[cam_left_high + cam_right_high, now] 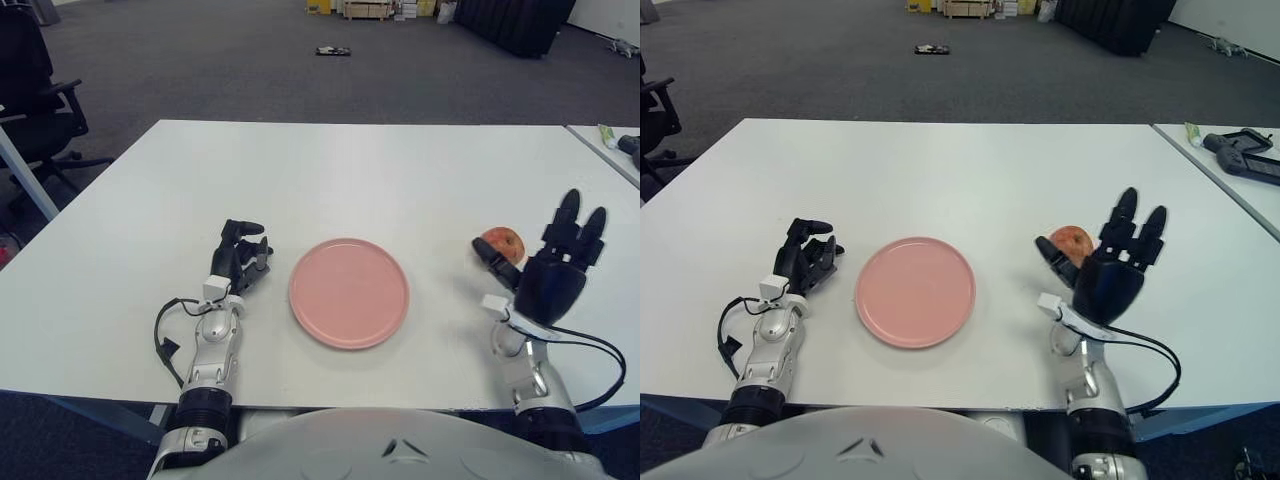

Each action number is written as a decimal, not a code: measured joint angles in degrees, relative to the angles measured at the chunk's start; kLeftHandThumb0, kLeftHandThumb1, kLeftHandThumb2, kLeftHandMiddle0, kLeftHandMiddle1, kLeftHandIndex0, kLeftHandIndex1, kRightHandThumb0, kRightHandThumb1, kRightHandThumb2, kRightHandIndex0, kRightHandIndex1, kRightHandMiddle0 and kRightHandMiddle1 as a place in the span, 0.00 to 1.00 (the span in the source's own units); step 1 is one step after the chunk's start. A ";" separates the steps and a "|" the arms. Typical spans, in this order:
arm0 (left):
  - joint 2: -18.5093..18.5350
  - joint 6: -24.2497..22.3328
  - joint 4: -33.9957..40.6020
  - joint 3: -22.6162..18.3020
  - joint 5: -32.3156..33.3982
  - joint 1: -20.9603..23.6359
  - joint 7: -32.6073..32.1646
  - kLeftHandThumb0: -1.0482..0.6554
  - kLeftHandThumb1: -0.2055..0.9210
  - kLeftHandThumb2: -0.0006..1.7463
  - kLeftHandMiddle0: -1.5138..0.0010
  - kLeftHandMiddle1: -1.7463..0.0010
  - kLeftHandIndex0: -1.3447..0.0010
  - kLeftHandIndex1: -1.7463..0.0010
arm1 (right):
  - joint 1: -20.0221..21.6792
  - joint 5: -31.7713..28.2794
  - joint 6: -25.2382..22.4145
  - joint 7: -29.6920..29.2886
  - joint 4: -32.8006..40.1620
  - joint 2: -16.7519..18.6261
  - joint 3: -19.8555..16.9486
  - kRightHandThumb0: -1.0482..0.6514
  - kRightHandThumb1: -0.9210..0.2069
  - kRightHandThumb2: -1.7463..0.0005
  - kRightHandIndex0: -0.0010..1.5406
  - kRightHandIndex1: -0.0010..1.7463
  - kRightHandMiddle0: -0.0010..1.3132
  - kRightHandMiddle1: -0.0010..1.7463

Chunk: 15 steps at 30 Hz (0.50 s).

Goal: Put the apple into the plate.

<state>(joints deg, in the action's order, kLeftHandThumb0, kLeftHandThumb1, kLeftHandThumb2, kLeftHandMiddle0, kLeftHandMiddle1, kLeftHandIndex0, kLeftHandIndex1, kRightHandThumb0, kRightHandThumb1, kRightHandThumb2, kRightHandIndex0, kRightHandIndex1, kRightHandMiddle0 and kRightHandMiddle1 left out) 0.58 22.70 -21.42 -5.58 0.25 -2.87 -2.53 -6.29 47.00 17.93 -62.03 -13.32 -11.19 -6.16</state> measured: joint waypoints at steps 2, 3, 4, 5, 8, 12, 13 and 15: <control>0.00 0.01 -0.01 -0.02 0.02 -0.01 0.00 0.40 0.84 0.45 0.62 0.17 0.78 0.00 | 1.14 -1.32 -0.52 -0.25 -2.26 -0.20 -0.20 0.04 0.15 0.86 0.00 0.00 0.00 0.00; 0.00 0.00 -0.01 -0.01 0.02 -0.01 0.00 0.40 0.84 0.45 0.61 0.17 0.77 0.00 | 1.90 -2.43 -0.84 0.11 -3.69 -0.14 -0.26 0.04 0.16 0.86 0.00 0.00 0.00 0.00; -0.02 0.01 0.00 -0.02 0.02 -0.01 0.00 0.40 0.83 0.45 0.61 0.18 0.77 0.00 | 2.65 -3.70 -1.22 0.78 -4.96 -0.03 -0.38 0.04 0.16 0.86 0.00 0.00 0.00 0.00; -0.03 0.00 0.01 -0.02 0.03 0.00 0.00 0.40 0.83 0.45 0.61 0.18 0.77 0.00 | 3.55 -5.47 -1.96 2.01 -6.45 0.22 -0.70 0.04 0.16 0.86 0.00 0.00 0.00 0.00; -0.11 0.01 0.11 -0.03 0.04 0.02 -0.01 0.40 0.84 0.45 0.62 0.17 0.77 0.00 | 4.91 -10.15 -4.60 5.31 -7.10 1.36 -1.65 0.05 0.17 0.87 0.00 0.00 0.00 0.00; -0.19 0.01 0.15 -0.02 -0.04 0.02 -0.13 0.40 0.84 0.45 0.63 0.15 0.78 0.00 | 5.74 -13.88 -7.36 8.42 -6.17 2.65 -2.13 0.06 0.17 0.86 0.00 0.00 0.00 0.00; -0.19 0.01 0.15 -0.01 -0.08 0.00 -0.22 0.40 0.84 0.45 0.63 0.14 0.78 0.00 | 5.90 -14.61 -8.01 9.05 -5.85 2.96 -2.24 0.06 0.17 0.86 0.00 0.00 0.00 0.00; -0.19 0.01 0.18 0.00 -0.22 -0.03 -0.37 0.40 0.84 0.44 0.64 0.14 0.78 0.00 | 6.25 -15.83 -9.37 10.10 -5.40 3.42 -2.46 0.06 0.16 0.86 0.00 0.00 0.00 0.00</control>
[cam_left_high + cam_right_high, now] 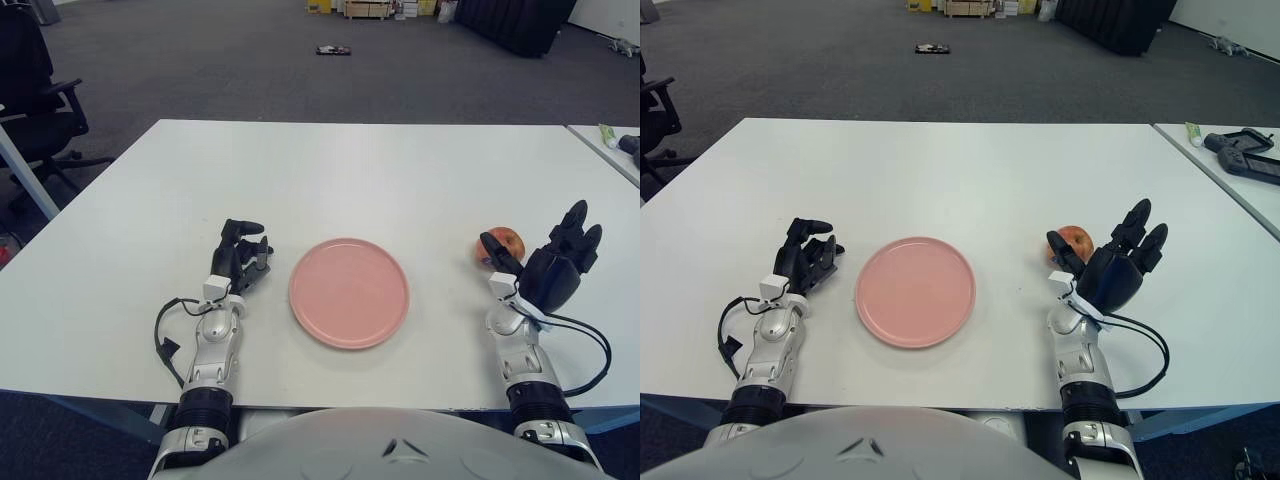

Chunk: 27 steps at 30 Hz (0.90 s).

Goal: Put the apple into the plate.

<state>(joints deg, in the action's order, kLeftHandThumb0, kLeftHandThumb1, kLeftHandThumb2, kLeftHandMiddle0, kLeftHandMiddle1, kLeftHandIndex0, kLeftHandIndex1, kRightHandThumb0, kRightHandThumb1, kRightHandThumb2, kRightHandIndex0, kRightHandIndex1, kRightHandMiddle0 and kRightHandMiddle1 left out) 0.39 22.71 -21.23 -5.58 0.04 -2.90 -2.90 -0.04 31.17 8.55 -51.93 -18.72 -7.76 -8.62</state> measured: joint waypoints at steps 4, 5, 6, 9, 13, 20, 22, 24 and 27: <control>0.00 -0.02 0.04 0.02 -0.29 -0.03 -0.09 0.40 0.85 0.44 0.64 0.14 0.78 0.00 | 1.16 -2.49 -2.64 2.55 0.44 0.52 -0.42 0.06 0.16 0.86 0.00 0.00 0.00 0.00; -0.02 -0.04 0.04 0.02 -0.30 -0.03 -0.10 0.40 0.85 0.44 0.64 0.14 0.78 0.00 | 1.56 -3.20 -3.26 3.29 0.48 0.56 -0.53 0.06 0.15 0.85 0.00 0.00 0.00 0.00; -0.04 -0.05 0.05 0.02 -0.30 -0.03 -0.10 0.40 0.85 0.44 0.64 0.14 0.78 0.00 | 1.93 -3.64 -3.73 3.87 0.50 0.59 -0.61 0.06 0.15 0.85 0.00 0.00 0.00 0.00; -0.08 -0.07 0.12 0.00 -0.29 -0.08 -0.10 0.40 0.85 0.44 0.64 0.14 0.78 0.00 | 3.54 -5.57 -5.53 6.03 0.36 0.74 -0.97 0.07 0.15 0.85 0.00 0.00 0.00 0.00; -0.10 -0.08 0.26 0.00 -0.29 -0.15 -0.10 0.40 0.85 0.44 0.65 0.15 0.78 0.00 | 6.78 -7.18 -7.50 7.84 -2.28 0.65 -1.24 0.07 0.15 0.85 0.00 0.00 0.00 0.00; -0.24 -0.07 0.45 0.03 -0.29 -0.17 -0.10 0.40 0.86 0.43 0.64 0.15 0.79 0.00 | 11.84 -8.44 -7.25 8.60 -10.64 0.08 -1.06 0.07 0.15 0.85 0.00 0.00 0.00 0.00; -0.32 -0.09 0.55 0.01 -0.28 -0.20 -0.10 0.40 0.86 0.43 0.64 0.15 0.79 0.00 | 12.34 -8.79 -7.23 9.14 -11.83 -0.03 -0.93 0.07 0.15 0.85 0.00 0.00 0.00 0.00; -0.34 -0.13 0.64 -0.02 -0.28 -0.29 -0.10 0.40 0.86 0.43 0.64 0.16 0.79 0.00 | 12.66 -9.05 -7.23 9.49 -12.63 -0.16 -0.83 0.07 0.15 0.85 0.00 0.00 0.00 0.00; -0.33 -0.28 0.74 -0.06 -0.28 -0.43 -0.12 0.40 0.86 0.43 0.64 0.16 0.79 0.00 | 13.46 -9.35 -7.33 10.48 -14.09 -0.57 -0.42 0.06 0.15 0.85 0.00 0.00 0.00 0.00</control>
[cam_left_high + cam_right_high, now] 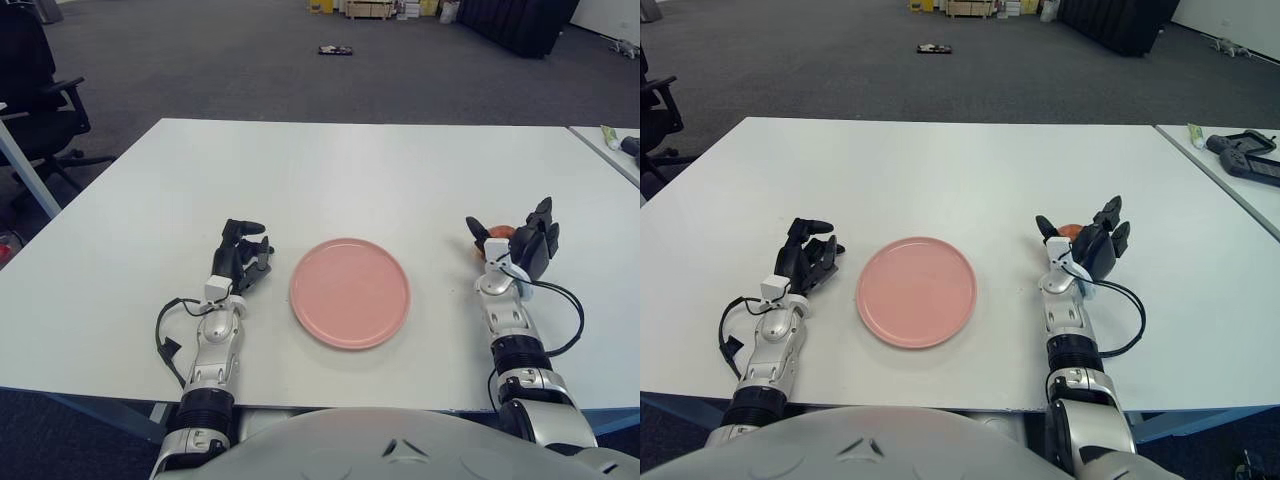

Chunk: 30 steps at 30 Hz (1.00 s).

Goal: Put the apple into the plate.

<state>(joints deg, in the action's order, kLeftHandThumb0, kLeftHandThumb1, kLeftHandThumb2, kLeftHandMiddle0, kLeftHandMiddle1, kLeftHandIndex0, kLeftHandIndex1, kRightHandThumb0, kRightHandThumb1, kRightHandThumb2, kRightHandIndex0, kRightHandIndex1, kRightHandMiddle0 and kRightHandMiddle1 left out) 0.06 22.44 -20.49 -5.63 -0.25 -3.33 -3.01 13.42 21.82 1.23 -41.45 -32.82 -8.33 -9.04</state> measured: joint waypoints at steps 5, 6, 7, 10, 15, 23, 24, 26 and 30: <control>0.03 -0.29 0.05 -0.01 -0.03 -0.05 -0.01 0.40 0.88 0.42 0.64 0.15 0.79 0.00 | 1.54 -0.34 -1.23 3.01 -2.49 -1.34 1.15 0.03 0.13 0.84 0.00 0.00 0.00 0.00; 0.03 -0.29 0.07 -0.01 -0.04 -0.07 -0.01 0.40 0.88 0.41 0.64 0.15 0.79 0.00 | 1.91 -0.36 -1.53 3.86 -3.08 -1.72 1.44 0.03 0.13 0.84 0.00 0.00 0.00 0.00; 0.03 -0.29 0.10 -0.02 -0.03 -0.09 -0.01 0.40 0.88 0.41 0.64 0.15 0.79 0.00 | 2.32 -0.40 -1.98 4.96 -3.83 -2.24 1.82 0.03 0.13 0.84 0.00 0.00 0.00 0.00; 0.04 -0.28 0.13 -0.02 -0.03 -0.11 -0.01 0.40 0.88 0.42 0.64 0.14 0.79 0.00 | 3.29 -0.41 -3.28 7.65 -5.41 -3.30 2.80 0.03 0.13 0.84 0.00 0.00 0.00 0.00; 0.01 -0.25 0.24 -0.04 -0.12 -0.19 -0.23 0.40 0.87 0.42 0.64 0.14 0.79 0.00 | 4.73 0.36 -6.62 11.80 -7.71 -5.00 5.52 0.05 0.14 0.84 0.00 0.00 0.00 0.00; 0.00 -0.19 0.32 -0.04 -0.21 -0.33 -0.54 0.40 0.87 0.42 0.63 0.13 0.79 0.00 | 7.05 5.09 -21.41 17.92 -4.94 -7.81 10.93 0.10 0.31 0.64 0.00 0.00 0.00 0.07; 0.00 -0.12 0.31 -0.04 -0.22 -0.34 -0.57 0.40 0.87 0.42 0.63 0.13 0.79 0.00 | 7.39 5.95 -23.17 18.70 -4.92 -8.23 11.73 0.10 0.32 0.63 0.00 0.00 0.00 0.08; 0.00 0.07 0.27 -0.05 -0.22 -0.37 -0.66 0.40 0.87 0.42 0.63 0.13 0.79 0.00 | 7.94 6.70 -25.57 20.00 -4.73 -8.84 12.80 0.11 0.33 0.61 0.00 0.00 0.00 0.11; -0.01 0.33 0.21 -0.05 -0.25 -0.40 -0.90 0.40 0.87 0.43 0.63 0.13 0.79 0.00 | 8.42 7.65 -29.37 21.99 -3.94 -9.61 14.45 0.12 0.34 0.60 0.02 0.01 0.00 0.17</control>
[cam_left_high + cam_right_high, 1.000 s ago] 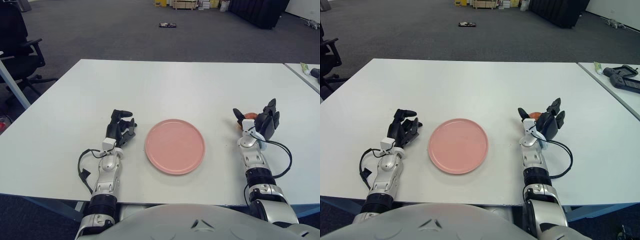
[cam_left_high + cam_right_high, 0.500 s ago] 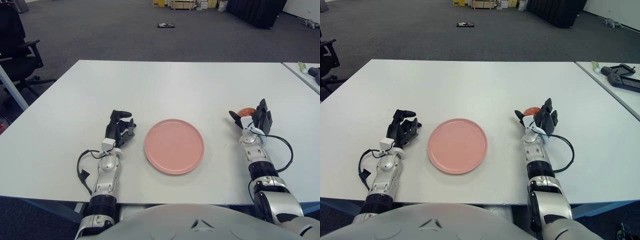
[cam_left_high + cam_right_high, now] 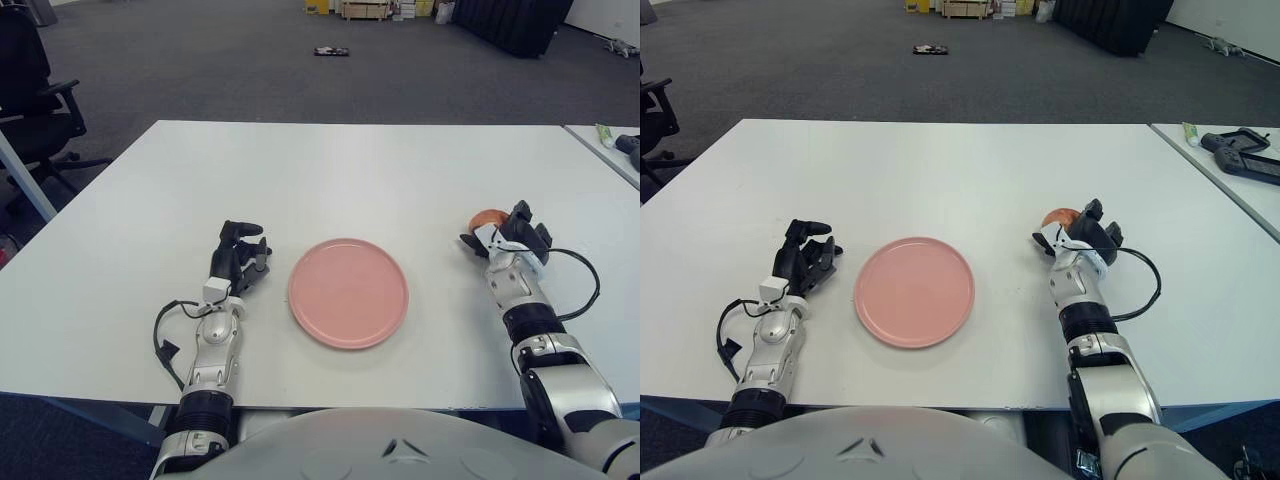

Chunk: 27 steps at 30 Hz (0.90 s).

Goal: Put the apple into the plate.

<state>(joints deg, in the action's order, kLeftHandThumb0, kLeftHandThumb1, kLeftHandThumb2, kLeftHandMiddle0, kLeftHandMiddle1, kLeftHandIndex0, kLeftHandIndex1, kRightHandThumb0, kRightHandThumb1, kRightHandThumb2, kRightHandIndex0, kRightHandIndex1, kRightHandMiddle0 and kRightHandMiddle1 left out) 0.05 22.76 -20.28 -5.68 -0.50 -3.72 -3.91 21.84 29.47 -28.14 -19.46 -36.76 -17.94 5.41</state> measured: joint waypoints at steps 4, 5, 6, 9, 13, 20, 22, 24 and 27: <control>0.01 0.10 -0.06 0.00 -0.02 0.01 -0.07 0.40 0.87 0.43 0.64 0.13 0.79 0.00 | 0.12 0.89 -4.14 1.79 1.75 -0.28 1.16 0.14 0.34 0.59 0.02 0.13 0.00 0.27; 0.02 0.11 -0.07 0.00 -0.01 0.02 -0.07 0.40 0.87 0.43 0.65 0.13 0.79 0.00 | 0.12 1.00 -5.15 2.07 2.14 -0.29 1.29 0.14 0.34 0.59 0.01 0.20 0.00 0.30; 0.02 0.12 -0.10 -0.02 0.01 0.04 -0.07 0.40 0.87 0.43 0.65 0.13 0.79 0.00 | 0.12 1.11 -6.15 2.27 2.54 -0.31 1.40 0.14 0.34 0.59 0.01 0.22 0.00 0.32; 0.02 0.25 -0.24 -0.10 0.03 0.11 -0.07 0.40 0.87 0.42 0.65 0.14 0.79 0.00 | 0.10 1.35 -7.94 2.65 3.28 -0.43 1.75 0.15 0.34 0.59 0.00 0.31 0.00 0.38; 0.00 0.52 -0.46 -0.26 0.16 0.20 -0.07 0.40 0.87 0.42 0.66 0.14 0.79 0.00 | -0.35 1.51 -9.03 3.23 3.88 -1.06 2.14 0.16 0.33 0.58 0.00 0.43 0.00 0.51; -0.05 0.62 -0.57 -0.60 0.43 0.26 -0.06 0.40 0.87 0.42 0.67 0.12 0.79 0.00 | -1.16 1.37 -10.77 3.63 4.52 -1.41 1.76 0.18 0.33 0.57 0.00 0.49 0.00 0.57; -0.06 0.62 -0.58 -0.64 0.47 0.29 -0.06 0.40 0.87 0.42 0.67 0.12 0.79 0.00 | -1.55 1.40 -11.35 3.42 4.98 -1.28 1.72 0.18 0.33 0.56 0.00 0.48 0.00 0.56; -0.07 0.62 -0.58 -0.64 0.49 0.32 -0.06 0.40 0.87 0.42 0.67 0.11 0.79 0.00 | -1.63 1.39 -11.97 3.09 5.41 -1.06 1.60 0.19 0.33 0.56 0.00 0.50 0.00 0.57; -0.06 0.65 -0.58 -0.68 0.49 0.34 -0.06 0.40 0.87 0.42 0.66 0.11 0.79 0.00 | -1.68 1.28 -12.42 2.07 5.85 -0.60 0.95 0.20 0.34 0.53 0.02 0.60 0.00 0.67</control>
<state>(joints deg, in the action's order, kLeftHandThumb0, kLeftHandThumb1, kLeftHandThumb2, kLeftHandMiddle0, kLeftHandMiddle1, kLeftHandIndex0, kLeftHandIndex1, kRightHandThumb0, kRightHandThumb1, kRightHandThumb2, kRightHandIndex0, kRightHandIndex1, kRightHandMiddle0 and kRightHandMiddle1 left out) -0.01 23.41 -20.86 -6.36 -0.01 -3.38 -3.97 20.16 30.75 -40.56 -17.39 -30.91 -18.54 6.36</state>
